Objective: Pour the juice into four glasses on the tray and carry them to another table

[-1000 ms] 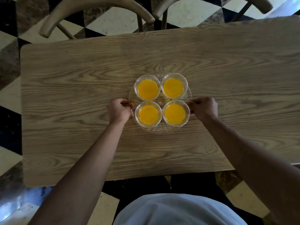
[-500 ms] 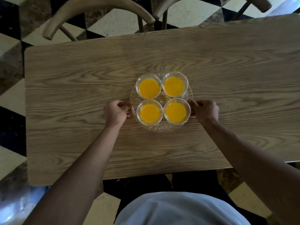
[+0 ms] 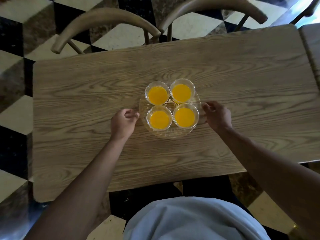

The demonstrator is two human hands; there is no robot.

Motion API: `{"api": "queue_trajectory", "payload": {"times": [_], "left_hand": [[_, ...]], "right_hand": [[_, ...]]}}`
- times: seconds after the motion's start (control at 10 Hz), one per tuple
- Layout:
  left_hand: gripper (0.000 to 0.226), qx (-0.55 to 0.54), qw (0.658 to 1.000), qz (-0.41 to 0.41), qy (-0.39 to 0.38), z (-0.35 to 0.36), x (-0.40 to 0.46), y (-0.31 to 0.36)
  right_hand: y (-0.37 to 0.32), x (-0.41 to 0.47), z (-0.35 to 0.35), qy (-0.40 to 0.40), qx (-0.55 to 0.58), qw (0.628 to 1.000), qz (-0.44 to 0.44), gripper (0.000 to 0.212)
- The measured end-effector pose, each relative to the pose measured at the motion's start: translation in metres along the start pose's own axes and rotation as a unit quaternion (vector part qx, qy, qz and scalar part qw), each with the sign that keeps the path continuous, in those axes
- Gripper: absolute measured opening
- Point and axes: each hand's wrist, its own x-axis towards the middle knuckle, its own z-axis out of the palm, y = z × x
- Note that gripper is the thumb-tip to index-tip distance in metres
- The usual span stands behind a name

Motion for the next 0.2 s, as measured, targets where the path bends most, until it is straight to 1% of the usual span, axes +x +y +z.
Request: {"api": "queue_trajectory", "payload": {"times": [0.1,0.2], "left_hand": [[0.037,0.036,0.998,0.048,-0.001,-0.0051,-0.0047,0.0030],[0.038,0.045,0.998,0.045,-0.026,-0.0077,-0.0108,0.0076]], "right_hand": [[0.0006,-0.0044,-0.0053,-0.012,-0.055,0.998,-0.033,0.032],[0.0019,-0.0111,-0.0079,-0.022,-0.095,0.994,-0.040,0.030]]}}
